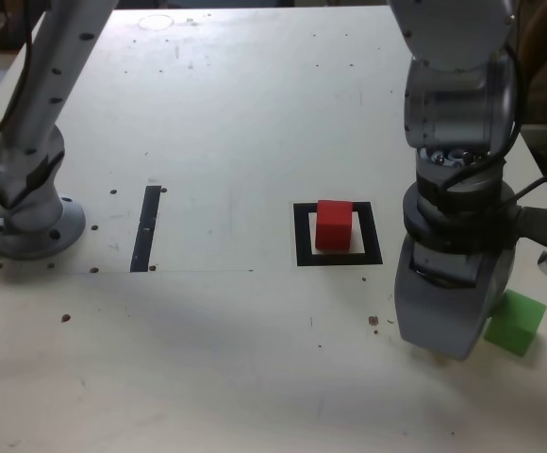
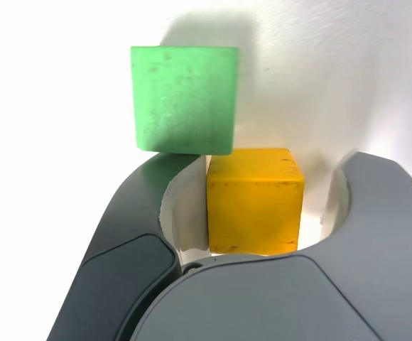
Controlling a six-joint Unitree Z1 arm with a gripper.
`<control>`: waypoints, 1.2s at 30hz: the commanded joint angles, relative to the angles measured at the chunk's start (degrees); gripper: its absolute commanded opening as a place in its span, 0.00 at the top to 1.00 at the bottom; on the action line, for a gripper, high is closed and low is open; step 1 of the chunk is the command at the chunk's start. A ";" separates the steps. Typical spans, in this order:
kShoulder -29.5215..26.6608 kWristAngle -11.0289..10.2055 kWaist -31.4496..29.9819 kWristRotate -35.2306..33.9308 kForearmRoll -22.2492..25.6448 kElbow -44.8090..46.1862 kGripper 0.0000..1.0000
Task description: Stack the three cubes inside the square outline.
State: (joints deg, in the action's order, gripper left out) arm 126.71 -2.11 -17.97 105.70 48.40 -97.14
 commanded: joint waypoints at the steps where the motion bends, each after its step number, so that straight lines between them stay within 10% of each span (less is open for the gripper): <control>1: -0.53 0.65 0.04 -0.24 -0.51 0.33 0.50; 22: -6.96 2.29 0.40 -14.35 -3.56 4.59 0.71; 36: -9.74 -15.60 1.35 -54.05 18.99 2.74 0.72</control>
State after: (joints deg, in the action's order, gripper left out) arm 117.72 -17.67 -16.92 65.68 63.30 -94.33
